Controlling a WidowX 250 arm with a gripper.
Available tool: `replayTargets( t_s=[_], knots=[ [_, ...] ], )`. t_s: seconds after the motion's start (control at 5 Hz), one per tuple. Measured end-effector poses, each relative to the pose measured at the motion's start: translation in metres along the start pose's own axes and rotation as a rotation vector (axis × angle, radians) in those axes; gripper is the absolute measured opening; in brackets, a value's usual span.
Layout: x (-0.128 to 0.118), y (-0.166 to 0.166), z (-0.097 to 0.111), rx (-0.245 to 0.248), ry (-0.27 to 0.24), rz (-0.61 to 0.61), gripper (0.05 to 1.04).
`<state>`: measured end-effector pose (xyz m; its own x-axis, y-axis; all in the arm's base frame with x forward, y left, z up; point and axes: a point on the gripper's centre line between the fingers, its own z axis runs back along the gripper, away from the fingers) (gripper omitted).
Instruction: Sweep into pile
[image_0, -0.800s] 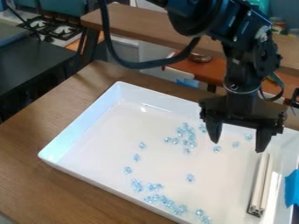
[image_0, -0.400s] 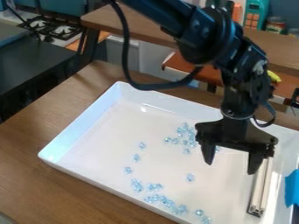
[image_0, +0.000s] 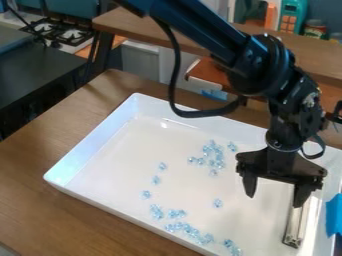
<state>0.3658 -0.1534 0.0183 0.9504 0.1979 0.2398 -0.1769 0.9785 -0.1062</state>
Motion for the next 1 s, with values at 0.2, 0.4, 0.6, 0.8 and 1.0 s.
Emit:
replayTargets(
  t_s=[0.2, 0.4, 0.6, 0.8, 1.0],
  knots=[
    [0.008, -0.007, -0.006, -0.014, -0.005, 0.017, 0.999],
    [0.011, -0.014, -0.010, -0.018, 0.002, 0.028, 0.999],
    [0.012, -0.018, -0.013, -0.019, 0.005, 0.033, 0.999],
    [0.012, -0.022, -0.022, 0.000, 0.002, 0.023, 0.950],
    [0.010, -0.025, -0.027, 0.013, -0.007, 0.017, 0.669]
  ],
)
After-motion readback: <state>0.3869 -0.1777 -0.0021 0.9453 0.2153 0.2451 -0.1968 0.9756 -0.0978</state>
